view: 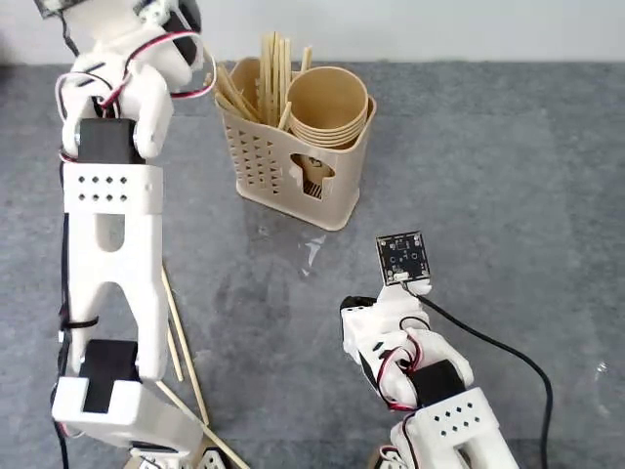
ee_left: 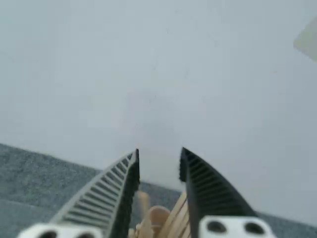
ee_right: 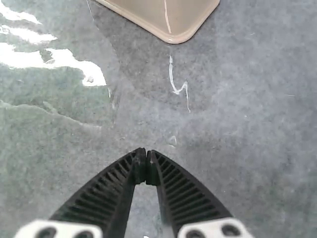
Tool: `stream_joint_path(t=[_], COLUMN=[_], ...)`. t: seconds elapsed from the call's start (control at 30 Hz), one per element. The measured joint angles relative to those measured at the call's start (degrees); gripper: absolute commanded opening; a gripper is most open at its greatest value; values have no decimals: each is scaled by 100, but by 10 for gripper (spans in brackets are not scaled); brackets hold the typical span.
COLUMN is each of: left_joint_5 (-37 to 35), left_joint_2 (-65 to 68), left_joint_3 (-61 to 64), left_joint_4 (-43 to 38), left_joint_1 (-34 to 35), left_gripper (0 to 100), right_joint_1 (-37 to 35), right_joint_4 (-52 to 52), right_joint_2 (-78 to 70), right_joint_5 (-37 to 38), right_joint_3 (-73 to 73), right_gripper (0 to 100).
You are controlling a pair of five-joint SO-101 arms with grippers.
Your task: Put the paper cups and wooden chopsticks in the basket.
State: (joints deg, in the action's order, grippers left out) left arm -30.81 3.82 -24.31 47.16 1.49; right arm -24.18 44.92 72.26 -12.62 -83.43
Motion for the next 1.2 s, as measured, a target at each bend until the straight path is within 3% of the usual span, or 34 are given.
stream_joint_path(t=[0.27,0.63,0.87,1.2], left_joint_5=[211,1266,1952,2119], left_joint_2=[-554,-536,475,1996], left_joint_3=[0,536,1530,1776], left_joint_4=[1284,4387,4176,3262], left_joint_1=[273,1477,2295,2259], left_gripper=[172,169,25,29], right_joint_1=[0,0,0,0], right_joint_4=[0,0,0,0], right_joint_2=[0,0,0,0], right_joint_5=[0,0,0,0], right_joint_3=[0,0,0,0], right_gripper=[9,9,9,9])
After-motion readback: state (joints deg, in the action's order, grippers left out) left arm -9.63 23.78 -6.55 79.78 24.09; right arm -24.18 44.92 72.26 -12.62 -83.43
